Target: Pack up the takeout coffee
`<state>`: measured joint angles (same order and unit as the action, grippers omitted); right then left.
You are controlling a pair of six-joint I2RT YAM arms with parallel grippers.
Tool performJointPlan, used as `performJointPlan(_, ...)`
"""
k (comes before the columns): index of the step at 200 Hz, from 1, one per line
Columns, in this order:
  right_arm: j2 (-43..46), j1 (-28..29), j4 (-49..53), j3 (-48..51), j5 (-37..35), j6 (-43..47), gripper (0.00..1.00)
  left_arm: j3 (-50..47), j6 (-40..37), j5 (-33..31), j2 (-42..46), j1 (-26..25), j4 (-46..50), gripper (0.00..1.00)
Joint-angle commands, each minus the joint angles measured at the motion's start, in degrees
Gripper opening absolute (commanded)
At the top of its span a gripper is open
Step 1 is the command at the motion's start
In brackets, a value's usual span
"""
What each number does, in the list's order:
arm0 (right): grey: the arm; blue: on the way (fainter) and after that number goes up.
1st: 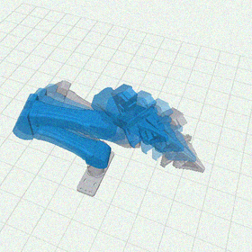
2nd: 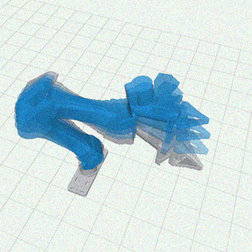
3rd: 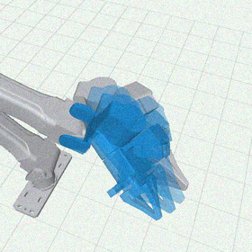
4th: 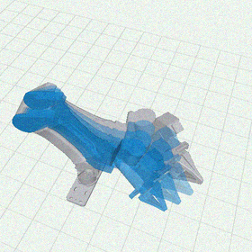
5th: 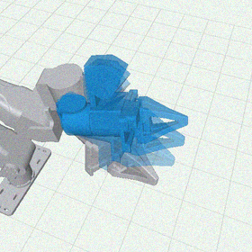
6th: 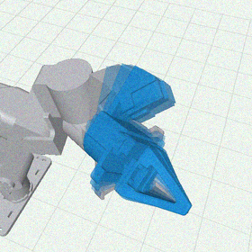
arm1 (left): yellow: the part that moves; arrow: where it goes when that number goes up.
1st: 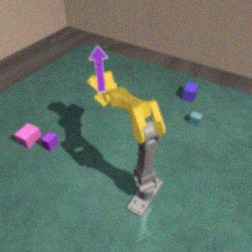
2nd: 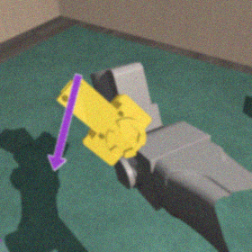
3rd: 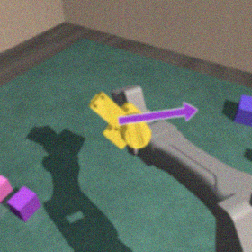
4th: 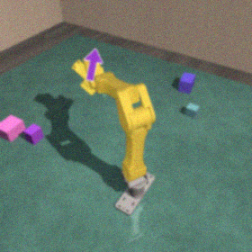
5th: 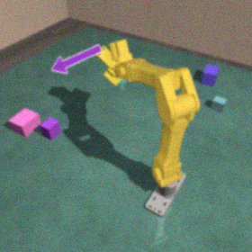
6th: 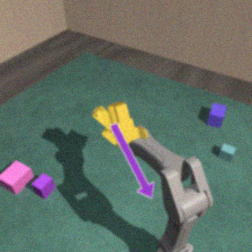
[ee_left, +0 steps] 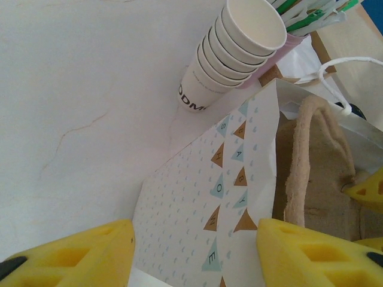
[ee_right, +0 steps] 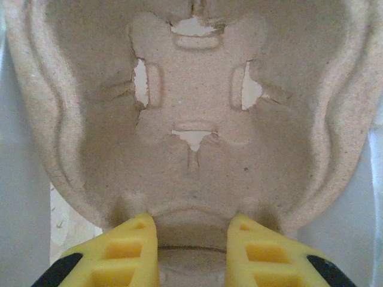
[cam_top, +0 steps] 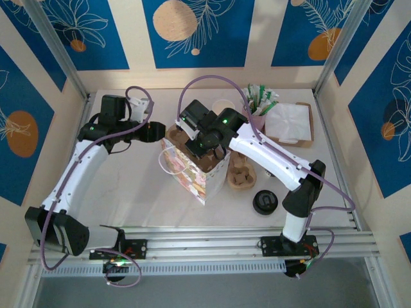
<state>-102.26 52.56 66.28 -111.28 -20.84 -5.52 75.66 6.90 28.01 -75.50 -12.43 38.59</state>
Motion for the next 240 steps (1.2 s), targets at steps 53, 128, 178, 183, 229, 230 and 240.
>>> performJointPlan(53,0.52,0.49,0.52,-0.61,0.02,0.11,0.24,1.07,0.74,1.88,2.7,0.75,-1.06,0.61)
performJointPlan(128,0.56,0.51,0.56,-0.73,-0.16,-0.28,0.24,-0.25,-0.83,2.86,2.5,0.77,0.87,0.59)
performJointPlan(178,0.57,0.44,0.6,-0.43,-0.1,-0.2,0.24,-0.05,-2.19,5.76,2.01,0.79,2.44,0.57)
performJointPlan(183,0.57,0.44,0.6,-0.42,-0.1,-0.17,0.24,-0.15,-2.28,5.46,2.02,0.74,2.56,0.57)
performJointPlan(229,0.66,0.28,0.69,-0.36,0.12,-0.11,0.24,-0.73,-2.59,3.97,1.18,0.74,3.22,0.53)
performJointPlan(230,0.66,0.32,0.69,-0.35,0.16,-0.11,0.24,-0.75,-2.59,3.97,1.17,0.74,3.24,0.53)
performJointPlan(240,0.66,0.31,0.69,-0.35,0.17,-0.18,0.24,-0.85,-2.68,3.91,0.99,0.69,3.2,0.53)
